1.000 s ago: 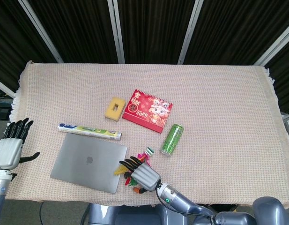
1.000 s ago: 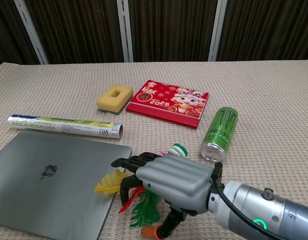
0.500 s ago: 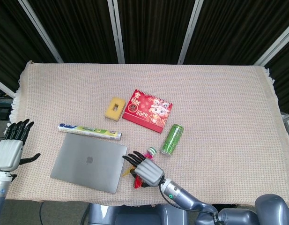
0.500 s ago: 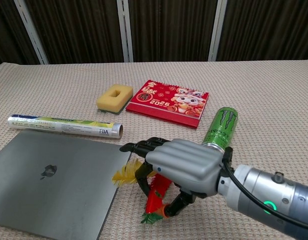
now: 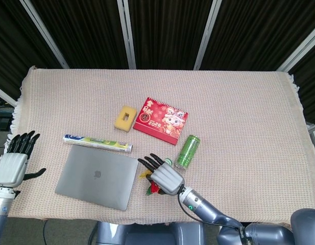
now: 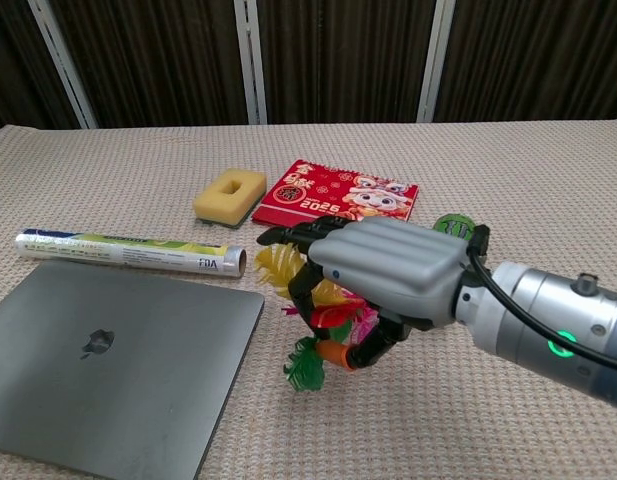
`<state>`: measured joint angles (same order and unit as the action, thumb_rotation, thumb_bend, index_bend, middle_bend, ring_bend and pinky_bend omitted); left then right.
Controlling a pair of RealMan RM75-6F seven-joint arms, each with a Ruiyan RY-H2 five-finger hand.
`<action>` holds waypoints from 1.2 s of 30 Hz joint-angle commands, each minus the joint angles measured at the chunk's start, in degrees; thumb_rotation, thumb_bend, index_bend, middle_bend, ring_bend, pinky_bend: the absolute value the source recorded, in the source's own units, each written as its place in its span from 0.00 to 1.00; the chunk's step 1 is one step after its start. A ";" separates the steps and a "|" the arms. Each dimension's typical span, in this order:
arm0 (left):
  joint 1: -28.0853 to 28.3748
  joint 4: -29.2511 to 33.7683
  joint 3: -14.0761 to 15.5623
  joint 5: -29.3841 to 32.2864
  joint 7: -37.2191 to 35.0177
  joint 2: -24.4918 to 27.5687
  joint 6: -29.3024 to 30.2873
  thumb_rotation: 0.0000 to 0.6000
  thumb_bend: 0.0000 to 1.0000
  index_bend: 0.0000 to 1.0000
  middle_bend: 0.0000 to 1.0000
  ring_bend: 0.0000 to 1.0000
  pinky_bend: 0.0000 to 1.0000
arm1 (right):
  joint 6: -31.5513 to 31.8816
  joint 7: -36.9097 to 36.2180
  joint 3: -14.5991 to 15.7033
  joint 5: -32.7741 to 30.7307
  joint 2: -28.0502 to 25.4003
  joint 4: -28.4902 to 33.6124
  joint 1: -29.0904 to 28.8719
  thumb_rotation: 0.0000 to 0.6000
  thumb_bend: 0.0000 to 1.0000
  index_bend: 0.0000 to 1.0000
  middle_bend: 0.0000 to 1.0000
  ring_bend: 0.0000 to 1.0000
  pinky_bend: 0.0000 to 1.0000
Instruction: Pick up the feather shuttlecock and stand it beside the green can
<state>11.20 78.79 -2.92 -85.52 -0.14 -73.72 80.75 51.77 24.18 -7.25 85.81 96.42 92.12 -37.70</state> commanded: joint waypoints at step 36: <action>0.26 1.02 0.35 -0.78 0.90 -0.13 0.25 1.00 0.05 0.00 0.00 0.00 0.00 | 0.18 8.57 -6.31 -15.16 -14.88 7.63 -6.39 1.00 0.41 0.39 0.00 0.00 0.00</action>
<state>11.46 79.77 -2.60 -86.26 0.73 -73.84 80.98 51.90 32.71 -13.71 70.78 81.71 99.71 -44.02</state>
